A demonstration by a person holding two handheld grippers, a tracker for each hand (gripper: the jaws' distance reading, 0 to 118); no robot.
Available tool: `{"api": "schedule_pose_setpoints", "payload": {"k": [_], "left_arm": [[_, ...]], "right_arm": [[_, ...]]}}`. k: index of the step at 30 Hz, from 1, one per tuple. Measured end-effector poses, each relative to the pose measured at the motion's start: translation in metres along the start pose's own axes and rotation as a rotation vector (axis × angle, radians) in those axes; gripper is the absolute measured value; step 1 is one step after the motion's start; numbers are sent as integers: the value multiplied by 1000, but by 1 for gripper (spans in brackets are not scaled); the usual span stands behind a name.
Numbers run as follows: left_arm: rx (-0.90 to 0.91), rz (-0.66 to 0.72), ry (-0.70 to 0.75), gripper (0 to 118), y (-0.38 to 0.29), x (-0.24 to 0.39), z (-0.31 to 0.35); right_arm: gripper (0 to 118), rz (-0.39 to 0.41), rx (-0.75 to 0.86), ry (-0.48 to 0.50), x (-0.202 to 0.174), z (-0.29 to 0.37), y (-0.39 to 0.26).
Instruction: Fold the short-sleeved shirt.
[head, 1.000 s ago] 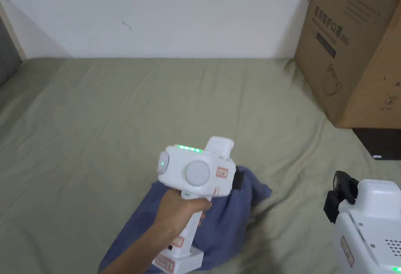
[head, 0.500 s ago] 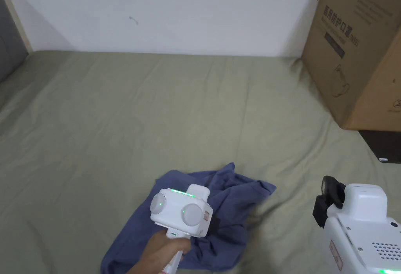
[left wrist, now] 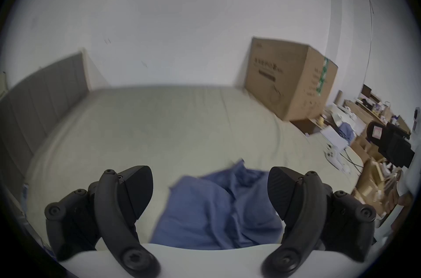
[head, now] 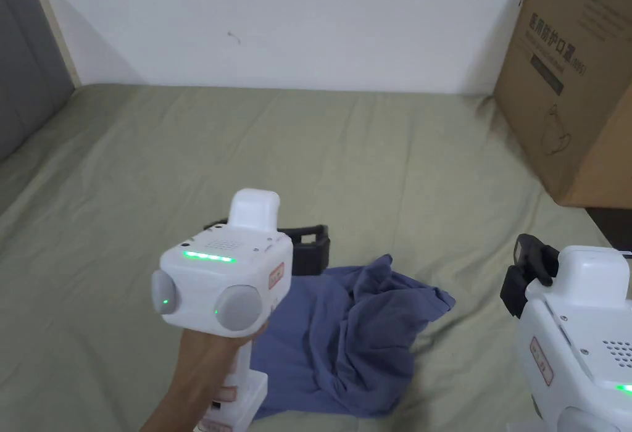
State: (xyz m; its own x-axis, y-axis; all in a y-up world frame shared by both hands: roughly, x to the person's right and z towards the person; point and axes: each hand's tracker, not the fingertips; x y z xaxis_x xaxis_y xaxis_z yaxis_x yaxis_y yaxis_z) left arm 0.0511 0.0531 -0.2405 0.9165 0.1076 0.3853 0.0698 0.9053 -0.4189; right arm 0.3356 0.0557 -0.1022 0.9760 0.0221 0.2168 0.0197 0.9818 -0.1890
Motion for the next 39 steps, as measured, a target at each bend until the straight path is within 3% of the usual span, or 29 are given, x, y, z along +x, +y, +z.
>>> {"api": "schedule_pose_setpoints", "payload": {"k": [6, 8, 9, 10, 11, 12, 13, 20, 23, 25, 30, 36, 37, 38, 39], "left_arm": [[230, -65, 183, 103, 2, -25, 36], [275, -83, 212, 96, -4, -32, 43], [281, -87, 208, 86, -6, -35, 46], [274, -83, 203, 67, -8, -38, 49], [267, -73, 199, 33, -8, -42, 51], [252, -42, 162, 6, -8, -46, 52], [248, -1, 142, 0, -11, -49, 52], [202, 11, 195, 0, -16, -62, 50], [53, 28, 212, 0, -24, -71, 38], [-88, 92, 122, 0, -36, -81, 26], [-290, 252, 110, 0, -90, -98, 7], [-516, 296, 75, 0, -141, -100, 0], [-550, 294, 61, 3, -148, -100, -1], [-568, 294, 59, 17, -155, -99, -3], [-594, 288, 74, 43, -160, -98, -6]], "right_arm": [[0, -12, 41, 8, -10, 4, 12], [0, -14, 50, 9, -13, 5, 15], [0, -15, 55, 9, -14, 5, 16], [0, -16, 58, 9, -15, 6, 16], [0, -18, 61, 10, -16, 7, 17], [0, -20, 64, 11, -17, 7, 18], [0, -21, 68, 14, -18, 8, 19], [0, -9, 68, 25, -23, 7, 19], [0, -8, 60, 27, -24, 6, 16], [0, -10, 52, 28, -25, 5, 13], [0, -2, 23, 32, -26, 1, 4], [0, 6, -16, 41, -27, -5, -9], [0, 7, -21, 43, -28, -6, -11], [0, 9, -27, 45, -28, -7, -13], [0, 9, -34, 46, -29, -8, -15]]}}
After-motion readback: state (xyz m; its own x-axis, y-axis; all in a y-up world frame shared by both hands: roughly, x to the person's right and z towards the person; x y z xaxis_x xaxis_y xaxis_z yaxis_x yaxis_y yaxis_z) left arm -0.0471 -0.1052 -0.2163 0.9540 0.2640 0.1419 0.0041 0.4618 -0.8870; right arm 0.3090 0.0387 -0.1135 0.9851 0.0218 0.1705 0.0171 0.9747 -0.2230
